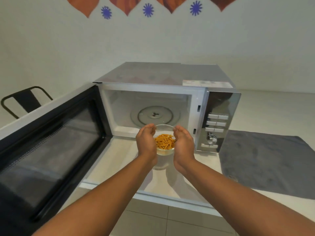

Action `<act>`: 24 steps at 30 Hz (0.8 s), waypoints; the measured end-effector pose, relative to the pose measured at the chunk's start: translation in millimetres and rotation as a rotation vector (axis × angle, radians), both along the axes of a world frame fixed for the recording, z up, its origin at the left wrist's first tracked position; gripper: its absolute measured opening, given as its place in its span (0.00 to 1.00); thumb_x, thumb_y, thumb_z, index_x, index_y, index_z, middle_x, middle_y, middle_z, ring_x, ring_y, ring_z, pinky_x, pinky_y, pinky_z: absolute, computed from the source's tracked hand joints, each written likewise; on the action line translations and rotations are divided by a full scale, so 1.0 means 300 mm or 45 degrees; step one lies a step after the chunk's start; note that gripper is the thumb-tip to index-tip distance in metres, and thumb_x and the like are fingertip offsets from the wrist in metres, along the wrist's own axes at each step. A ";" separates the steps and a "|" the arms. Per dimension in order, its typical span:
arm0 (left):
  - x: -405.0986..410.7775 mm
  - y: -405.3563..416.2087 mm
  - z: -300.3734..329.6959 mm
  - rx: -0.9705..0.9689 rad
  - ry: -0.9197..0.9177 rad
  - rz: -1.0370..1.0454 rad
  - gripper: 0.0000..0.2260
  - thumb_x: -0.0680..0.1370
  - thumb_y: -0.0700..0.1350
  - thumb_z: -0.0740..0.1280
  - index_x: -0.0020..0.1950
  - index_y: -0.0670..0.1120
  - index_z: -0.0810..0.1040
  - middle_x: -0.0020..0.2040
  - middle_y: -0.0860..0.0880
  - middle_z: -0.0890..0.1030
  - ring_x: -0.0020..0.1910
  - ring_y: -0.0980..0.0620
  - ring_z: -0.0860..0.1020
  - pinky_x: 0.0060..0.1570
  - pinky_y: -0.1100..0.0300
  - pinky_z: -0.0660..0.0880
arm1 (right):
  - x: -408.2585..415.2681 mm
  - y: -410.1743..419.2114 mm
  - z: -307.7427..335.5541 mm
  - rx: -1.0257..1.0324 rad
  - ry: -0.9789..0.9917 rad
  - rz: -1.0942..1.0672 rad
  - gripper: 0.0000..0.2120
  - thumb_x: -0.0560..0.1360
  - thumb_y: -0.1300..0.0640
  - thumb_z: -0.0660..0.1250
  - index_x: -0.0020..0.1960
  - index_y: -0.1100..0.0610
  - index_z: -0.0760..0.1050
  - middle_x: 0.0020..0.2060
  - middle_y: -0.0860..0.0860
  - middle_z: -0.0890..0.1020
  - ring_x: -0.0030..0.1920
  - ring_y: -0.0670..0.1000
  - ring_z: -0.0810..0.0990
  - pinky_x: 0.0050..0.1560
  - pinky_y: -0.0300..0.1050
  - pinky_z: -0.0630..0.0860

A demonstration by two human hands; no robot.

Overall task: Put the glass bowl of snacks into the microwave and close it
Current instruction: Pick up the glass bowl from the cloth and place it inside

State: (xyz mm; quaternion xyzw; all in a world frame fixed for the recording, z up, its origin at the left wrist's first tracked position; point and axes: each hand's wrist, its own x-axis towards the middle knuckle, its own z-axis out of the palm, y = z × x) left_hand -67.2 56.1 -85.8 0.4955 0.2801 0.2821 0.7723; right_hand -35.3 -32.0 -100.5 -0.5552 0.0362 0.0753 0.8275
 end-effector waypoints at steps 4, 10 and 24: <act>0.115 0.110 0.038 0.006 -0.046 -0.034 0.13 0.82 0.40 0.59 0.60 0.42 0.81 0.58 0.44 0.84 0.58 0.49 0.80 0.51 0.60 0.73 | 0.113 0.103 0.057 -0.003 -0.038 0.028 0.12 0.82 0.58 0.62 0.64 0.54 0.76 0.55 0.51 0.81 0.55 0.51 0.79 0.49 0.42 0.76; 0.309 0.245 0.058 -0.037 -0.065 -0.107 0.10 0.79 0.40 0.61 0.51 0.44 0.83 0.45 0.47 0.83 0.44 0.49 0.81 0.36 0.61 0.78 | 0.308 0.218 0.083 -0.076 -0.063 0.022 0.13 0.80 0.61 0.59 0.61 0.55 0.78 0.52 0.55 0.83 0.53 0.57 0.81 0.53 0.52 0.80; 0.593 0.424 0.003 -0.083 -0.040 -0.186 0.06 0.79 0.40 0.65 0.51 0.43 0.82 0.49 0.45 0.84 0.52 0.45 0.80 0.65 0.44 0.74 | 0.585 0.358 0.035 -0.186 -0.170 0.066 0.11 0.78 0.63 0.60 0.44 0.51 0.77 0.40 0.48 0.80 0.39 0.46 0.77 0.31 0.33 0.73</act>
